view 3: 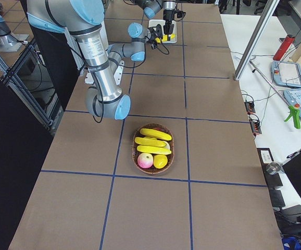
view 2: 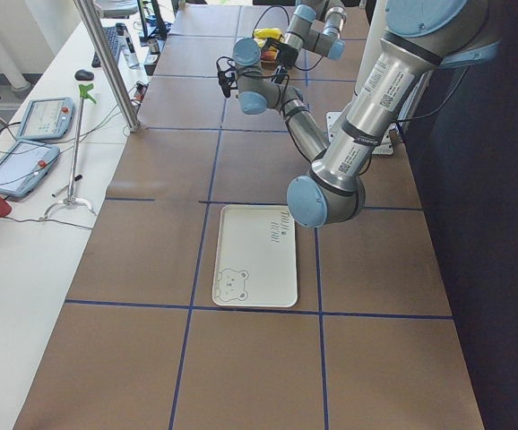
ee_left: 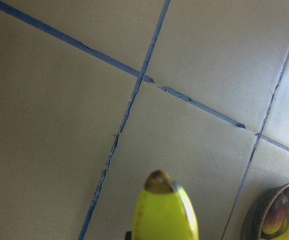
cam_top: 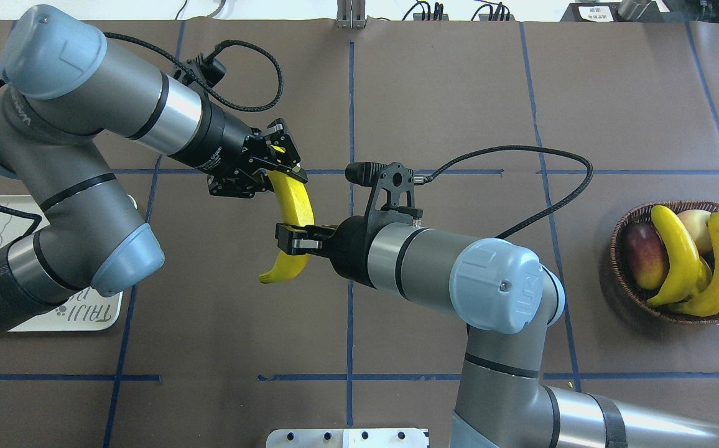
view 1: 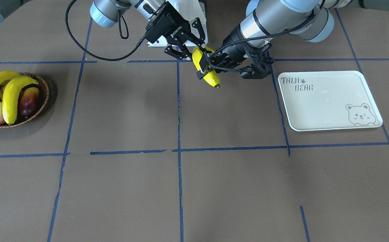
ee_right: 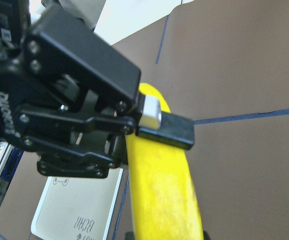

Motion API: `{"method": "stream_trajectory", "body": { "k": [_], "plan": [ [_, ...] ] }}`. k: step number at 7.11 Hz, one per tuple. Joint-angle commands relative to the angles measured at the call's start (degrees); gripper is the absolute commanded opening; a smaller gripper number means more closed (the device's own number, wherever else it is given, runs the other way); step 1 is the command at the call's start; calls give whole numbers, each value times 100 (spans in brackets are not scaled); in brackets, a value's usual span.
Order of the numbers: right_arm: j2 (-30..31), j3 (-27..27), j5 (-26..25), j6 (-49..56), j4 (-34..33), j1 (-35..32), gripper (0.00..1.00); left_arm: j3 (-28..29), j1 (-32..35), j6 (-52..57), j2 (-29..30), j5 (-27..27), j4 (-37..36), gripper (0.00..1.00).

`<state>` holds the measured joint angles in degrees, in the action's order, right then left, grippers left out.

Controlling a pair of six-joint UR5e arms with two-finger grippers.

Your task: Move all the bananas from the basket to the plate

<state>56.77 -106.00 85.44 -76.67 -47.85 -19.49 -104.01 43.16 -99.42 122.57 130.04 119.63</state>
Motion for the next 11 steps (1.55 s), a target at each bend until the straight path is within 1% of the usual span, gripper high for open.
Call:
{"method": "stream_trajectory", "body": {
  "k": [1, 3, 4, 5, 6, 7, 8, 9, 10, 11],
  "plan": [
    [-8, -26, 78, -5, -57, -98, 100, -93, 17, 19, -57, -5, -10, 0],
    [-34, -61, 148, -14, -66, -151, 100, -85, 87, 28, -180, -22, -10, 0],
    [-34, -140, 540, -66, -423, -317, 100, -93, 331, 237, -398, -13, -10, 0],
    [-34, -306, 927, -67, -1114, -588, 100, -206, 682, 430, -888, 4, -18, 0],
    [-43, -342, 1253, -58, -1826, -869, 100, -216, 1042, 458, -1258, -22, -53, 0],
    [-34, -343, 1587, 29, -2555, -1211, 100, -225, 1315, 728, -1697, -22, -54, 0],
    [-26, -343, 2121, 273, -3215, -1589, 100, -225, 1544, 1270, -2328, -31, -54, 0],
    [35, -369, 2613, 815, -3874, -1984, 100, -164, 1729, 1920, -2899, -31, -62, 0],
    [45, -386, 2923, 1456, -4455, -2380, 100, -51, 1783, 2535, -3384, -31, -71, 0],
    [97, -378, 3135, 2115, -4835, -2749, 100, 246, 1792, 2811, -3641, -31, -63, 0]
  ]
}}
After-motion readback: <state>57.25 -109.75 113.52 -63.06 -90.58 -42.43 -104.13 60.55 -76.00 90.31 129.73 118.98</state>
